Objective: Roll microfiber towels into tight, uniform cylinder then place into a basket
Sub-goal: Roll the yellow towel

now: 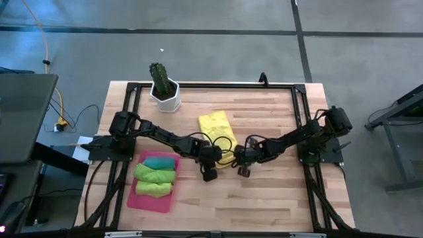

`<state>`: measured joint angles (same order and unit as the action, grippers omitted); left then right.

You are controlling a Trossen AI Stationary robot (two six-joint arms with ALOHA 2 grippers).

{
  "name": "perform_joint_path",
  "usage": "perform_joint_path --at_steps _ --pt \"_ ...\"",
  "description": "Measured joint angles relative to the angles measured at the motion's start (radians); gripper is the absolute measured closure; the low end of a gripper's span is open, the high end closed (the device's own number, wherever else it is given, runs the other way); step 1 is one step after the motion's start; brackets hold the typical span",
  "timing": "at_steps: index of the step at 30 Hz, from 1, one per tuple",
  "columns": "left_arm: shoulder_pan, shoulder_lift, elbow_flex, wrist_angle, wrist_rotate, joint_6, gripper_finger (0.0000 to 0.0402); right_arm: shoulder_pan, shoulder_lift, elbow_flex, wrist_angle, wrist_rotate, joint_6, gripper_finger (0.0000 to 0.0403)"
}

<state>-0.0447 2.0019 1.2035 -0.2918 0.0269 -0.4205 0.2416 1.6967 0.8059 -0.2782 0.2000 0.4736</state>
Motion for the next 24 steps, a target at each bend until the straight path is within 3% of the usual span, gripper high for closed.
perform_joint_path --at_steps 10,20,24 --pt "-0.003 -0.053 -0.002 -0.072 0.044 -0.111 0.0400 -0.042 -0.004 0.084 -0.045 -0.218 0.028 0.0400" --pt "-0.015 -0.066 -0.002 -0.128 0.041 -0.195 0.0401 -0.077 -0.006 0.128 -0.053 -0.197 0.069 0.0400" --pt "-0.022 -0.117 0.000 -0.152 -0.033 -0.193 0.0401 -0.080 -0.006 0.128 -0.075 -0.129 0.061 0.0400"
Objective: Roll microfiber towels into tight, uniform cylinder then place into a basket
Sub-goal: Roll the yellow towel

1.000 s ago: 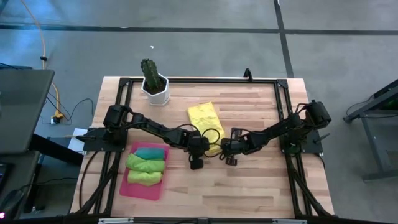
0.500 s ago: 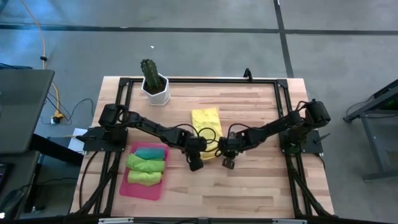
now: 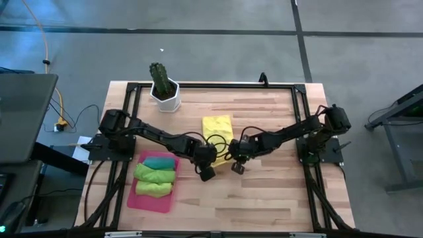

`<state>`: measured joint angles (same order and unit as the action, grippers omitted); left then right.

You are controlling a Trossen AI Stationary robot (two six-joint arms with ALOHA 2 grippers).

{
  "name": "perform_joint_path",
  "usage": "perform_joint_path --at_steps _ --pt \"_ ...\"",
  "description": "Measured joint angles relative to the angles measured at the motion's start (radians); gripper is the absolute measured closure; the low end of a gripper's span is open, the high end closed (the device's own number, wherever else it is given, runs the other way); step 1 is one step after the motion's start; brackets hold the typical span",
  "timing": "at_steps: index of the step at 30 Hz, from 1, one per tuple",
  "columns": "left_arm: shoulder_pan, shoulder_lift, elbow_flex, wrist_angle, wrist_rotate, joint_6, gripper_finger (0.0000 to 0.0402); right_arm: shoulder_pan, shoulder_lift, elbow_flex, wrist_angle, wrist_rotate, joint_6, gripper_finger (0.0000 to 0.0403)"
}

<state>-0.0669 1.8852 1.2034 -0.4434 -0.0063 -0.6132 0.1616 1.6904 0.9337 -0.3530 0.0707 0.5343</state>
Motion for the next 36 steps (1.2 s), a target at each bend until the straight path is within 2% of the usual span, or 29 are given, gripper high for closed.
perform_joint_path --at_steps 2,7,19,26,28,36 --pt "-0.002 -0.018 0.000 -0.008 -0.065 0.000 0.0401 0.000 -0.001 0.000 0.000 0.030 -0.001 0.0400" --pt "-0.016 -0.011 0.000 -0.018 -0.125 -0.052 0.0401 0.000 0.014 0.000 0.015 0.085 -0.018 0.0400" --pt "-0.040 0.021 0.000 -0.076 -0.298 -0.212 0.0401 -0.005 0.090 0.001 0.059 0.084 -0.019 0.0400" --pt "-0.047 0.051 0.000 -0.066 -0.304 -0.240 0.0401 -0.005 0.089 0.001 0.060 0.083 -0.057 0.0396" --pt "-0.047 0.051 0.000 -0.066 -0.305 -0.240 0.0401 -0.004 0.089 0.001 0.061 0.083 -0.086 0.0382" --pt "-0.044 0.058 0.001 -0.070 -0.326 -0.233 0.0401 -0.005 0.026 0.000 -0.005 0.078 -0.175 0.0283"
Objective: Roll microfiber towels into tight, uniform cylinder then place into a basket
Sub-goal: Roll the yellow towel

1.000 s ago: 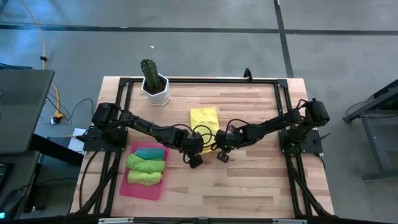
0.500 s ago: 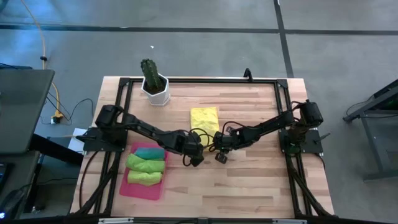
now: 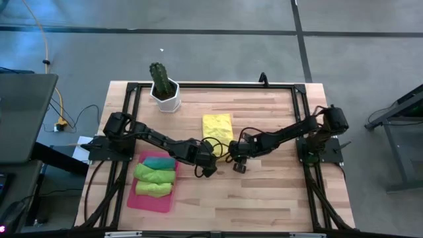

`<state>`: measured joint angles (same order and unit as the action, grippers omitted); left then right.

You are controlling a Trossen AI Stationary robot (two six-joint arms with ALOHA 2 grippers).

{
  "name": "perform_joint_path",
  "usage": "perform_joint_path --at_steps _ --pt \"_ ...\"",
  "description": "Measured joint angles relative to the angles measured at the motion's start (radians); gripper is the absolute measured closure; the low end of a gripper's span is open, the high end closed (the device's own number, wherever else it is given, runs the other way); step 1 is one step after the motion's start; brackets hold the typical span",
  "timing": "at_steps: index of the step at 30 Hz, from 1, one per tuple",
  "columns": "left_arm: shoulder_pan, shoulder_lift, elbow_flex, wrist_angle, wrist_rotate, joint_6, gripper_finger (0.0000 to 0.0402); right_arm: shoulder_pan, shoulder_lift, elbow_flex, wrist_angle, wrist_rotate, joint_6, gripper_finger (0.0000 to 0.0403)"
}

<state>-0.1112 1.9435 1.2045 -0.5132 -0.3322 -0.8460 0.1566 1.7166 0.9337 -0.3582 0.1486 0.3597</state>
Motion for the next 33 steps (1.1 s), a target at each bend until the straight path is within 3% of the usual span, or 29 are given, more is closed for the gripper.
perform_joint_path --at_steps 5,10,16,24,33 --pt "0.000 0.015 0.001 0.004 -0.002 -0.007 0.0401 0.003 -0.090 0.000 -0.080 0.000 -0.031 0.0267" --pt "0.000 0.029 0.001 0.021 -0.004 -0.007 0.0401 0.072 -0.109 0.000 -0.013 0.011 -0.248 0.0266" --pt "0.000 0.033 0.001 0.043 -0.001 0.003 0.0401 0.115 -0.038 0.000 0.041 0.153 -0.406 0.0266" --pt "0.000 0.034 0.000 0.042 0.001 0.013 0.0401 0.104 0.052 0.000 0.046 0.219 -0.425 0.0266" --pt "0.000 0.034 0.000 0.042 0.003 0.026 0.0401 0.097 0.076 0.000 0.053 0.222 -0.404 0.0267"
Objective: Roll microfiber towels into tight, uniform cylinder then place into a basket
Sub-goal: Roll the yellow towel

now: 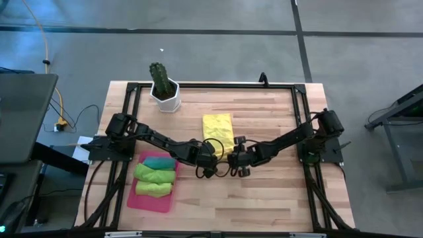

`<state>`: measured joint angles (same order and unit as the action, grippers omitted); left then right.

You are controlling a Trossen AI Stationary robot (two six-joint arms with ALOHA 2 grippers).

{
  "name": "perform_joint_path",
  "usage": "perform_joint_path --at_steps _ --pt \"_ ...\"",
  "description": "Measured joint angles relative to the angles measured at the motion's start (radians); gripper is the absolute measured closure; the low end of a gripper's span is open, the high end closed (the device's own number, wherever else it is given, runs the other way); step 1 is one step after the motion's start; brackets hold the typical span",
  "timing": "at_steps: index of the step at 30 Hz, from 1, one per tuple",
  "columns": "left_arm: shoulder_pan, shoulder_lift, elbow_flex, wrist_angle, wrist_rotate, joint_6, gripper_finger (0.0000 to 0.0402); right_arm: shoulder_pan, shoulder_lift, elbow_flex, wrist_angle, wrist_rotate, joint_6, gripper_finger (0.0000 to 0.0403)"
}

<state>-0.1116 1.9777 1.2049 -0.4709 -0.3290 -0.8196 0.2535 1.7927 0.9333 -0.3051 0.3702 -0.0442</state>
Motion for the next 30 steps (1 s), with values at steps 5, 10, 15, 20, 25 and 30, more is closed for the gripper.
perform_joint_path --at_steps 5,10,15,20,25,30 --pt "0.000 0.000 0.000 0.000 0.001 0.048 0.0394 0.000 0.000 0.000 -0.005 -0.012 0.039 0.0301" --pt "0.000 0.000 -0.001 0.001 0.004 0.066 0.0374 0.000 0.000 0.001 -0.034 -0.027 0.095 0.0367" --pt "0.000 -0.009 -0.002 -0.002 0.014 0.142 0.0347 -0.001 -0.002 0.004 -0.068 -0.061 0.146 0.0394" --pt "0.012 -0.047 -0.003 -0.034 0.087 0.242 0.0320 -0.001 -0.005 0.005 -0.107 -0.092 0.209 0.0400" --pt "0.034 -0.080 -0.003 -0.049 0.177 0.352 0.0292 -0.001 -0.004 0.004 -0.108 -0.097 0.230 0.0401" --pt "0.035 -0.090 -0.002 -0.044 0.196 0.505 0.0258 -0.007 -0.003 0.004 -0.110 -0.114 0.264 0.0402"
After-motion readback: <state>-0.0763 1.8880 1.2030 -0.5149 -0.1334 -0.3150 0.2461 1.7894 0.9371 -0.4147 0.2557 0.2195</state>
